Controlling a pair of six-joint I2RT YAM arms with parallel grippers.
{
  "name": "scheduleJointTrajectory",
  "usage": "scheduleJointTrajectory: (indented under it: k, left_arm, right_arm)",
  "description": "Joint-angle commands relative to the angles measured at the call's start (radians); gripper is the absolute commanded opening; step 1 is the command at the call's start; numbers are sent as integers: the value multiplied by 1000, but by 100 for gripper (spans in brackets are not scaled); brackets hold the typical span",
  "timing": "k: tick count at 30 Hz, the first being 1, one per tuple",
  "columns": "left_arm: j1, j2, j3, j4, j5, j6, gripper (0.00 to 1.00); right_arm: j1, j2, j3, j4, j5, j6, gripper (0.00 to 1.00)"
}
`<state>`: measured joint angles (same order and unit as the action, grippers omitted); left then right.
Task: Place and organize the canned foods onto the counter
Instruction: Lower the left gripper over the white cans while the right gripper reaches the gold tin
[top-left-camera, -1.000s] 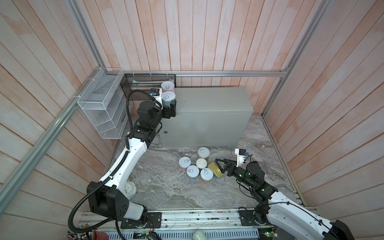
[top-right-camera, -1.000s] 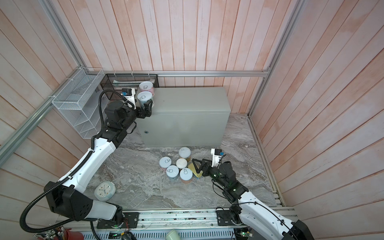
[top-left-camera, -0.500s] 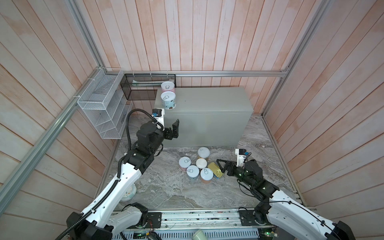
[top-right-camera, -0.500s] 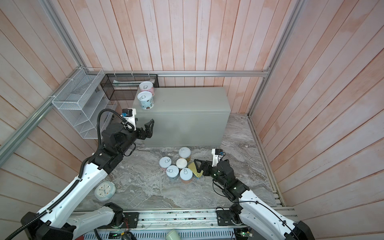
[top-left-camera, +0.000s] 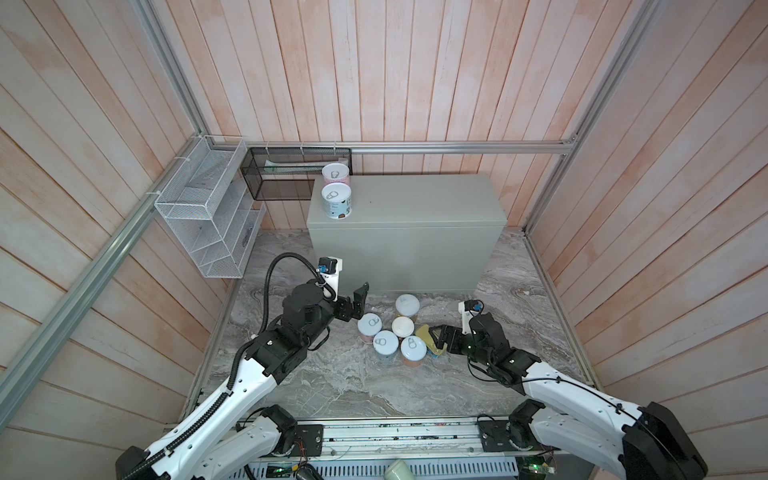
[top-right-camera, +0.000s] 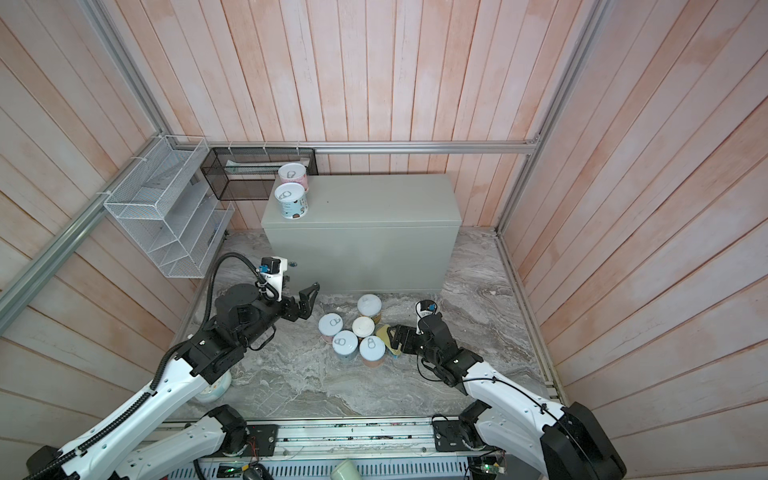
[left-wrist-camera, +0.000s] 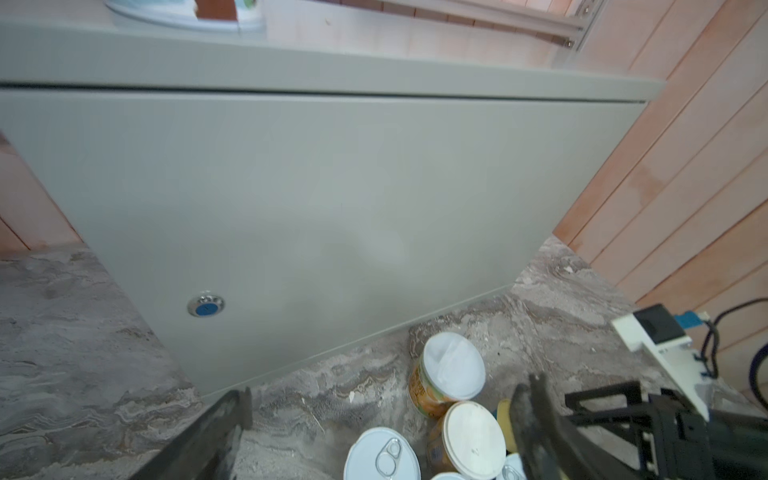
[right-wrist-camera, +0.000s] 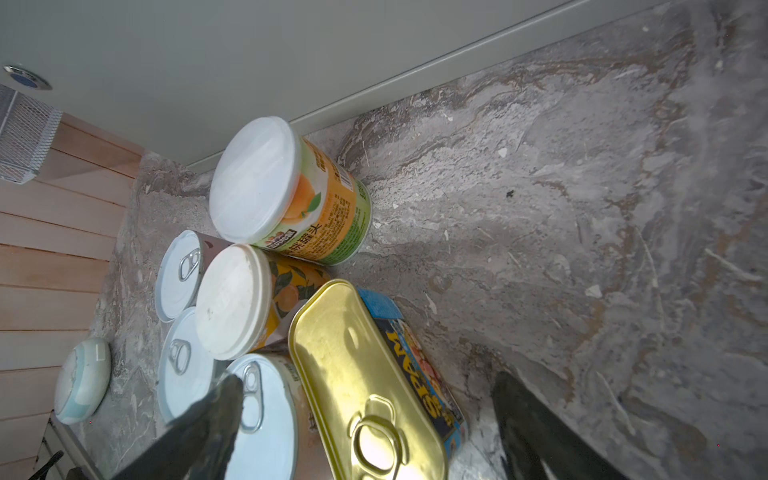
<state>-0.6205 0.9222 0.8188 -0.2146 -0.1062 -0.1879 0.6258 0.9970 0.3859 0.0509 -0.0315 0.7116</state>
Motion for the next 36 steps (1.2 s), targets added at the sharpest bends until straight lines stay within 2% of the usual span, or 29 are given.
scheduleJointTrajectory:
  k: [1,8,16,24,31,36]
  left_arm:
    - [-35,20,-34,-17,22,-24,100]
    - [-99,57,-97,92,53,-48,100]
    - [-160,94,-122,212,59,13,100]
    - [-164,146,-109,258,93,35,100]
    - [-163,145,-126,261,77,29,100]
    - [-163,149,-133,255,56,18,100]
  right_arm:
    - [2,-5,28,-105,51,-54,93]
    - [14,-66,-20,-155,45,-63,83]
    - [88,-170,-84,-143,73,-38,78]
    - [197,-90,-66,-192,242,-40,77]
    - [266,-4,-58,-142,290,-56,77]
    - [267,59,-47,-107,310,-63,77]
